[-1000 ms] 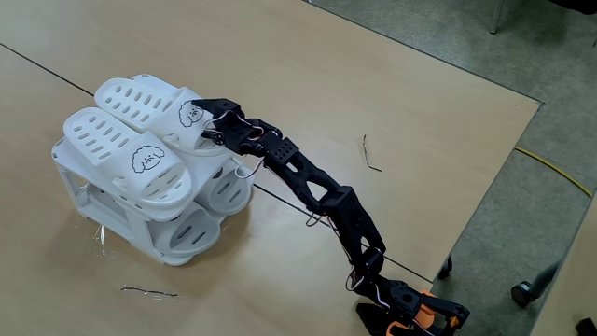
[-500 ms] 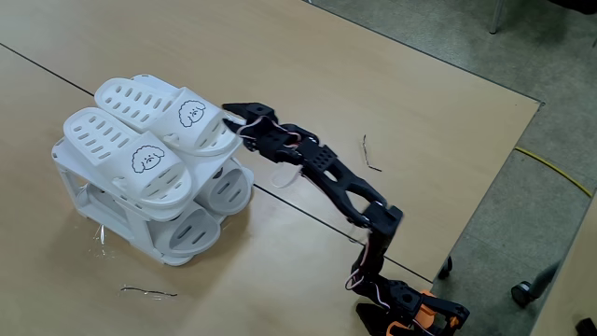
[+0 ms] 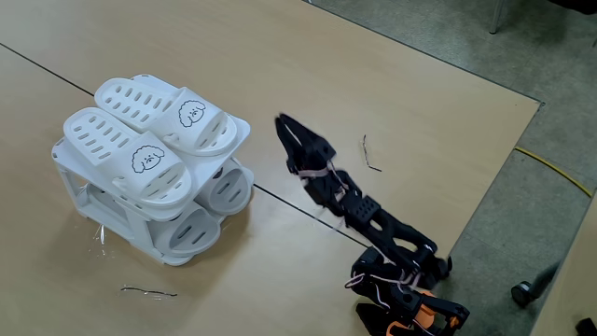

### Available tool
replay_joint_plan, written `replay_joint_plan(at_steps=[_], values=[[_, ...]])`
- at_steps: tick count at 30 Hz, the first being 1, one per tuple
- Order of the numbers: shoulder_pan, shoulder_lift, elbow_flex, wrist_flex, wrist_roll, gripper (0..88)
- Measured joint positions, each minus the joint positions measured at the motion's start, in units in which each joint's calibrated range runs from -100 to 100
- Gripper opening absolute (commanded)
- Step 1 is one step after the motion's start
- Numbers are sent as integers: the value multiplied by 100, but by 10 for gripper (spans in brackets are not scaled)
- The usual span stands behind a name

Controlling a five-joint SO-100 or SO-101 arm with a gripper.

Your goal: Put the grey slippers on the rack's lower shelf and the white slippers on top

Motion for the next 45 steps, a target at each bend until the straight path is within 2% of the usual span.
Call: replay_joint_plan(at_steps=[6,8,14,17,28,45], values=[[7,-1930,3540,-2601,0,18],[7,-2301,4142,-3382,0,18],[37,-3027,4250,-5639,0,18],[37,-3406,4250,-6266,0,22],[37,-4825,4232,-6558,0,6],[15,-4849,4223,-6687,0,6]])
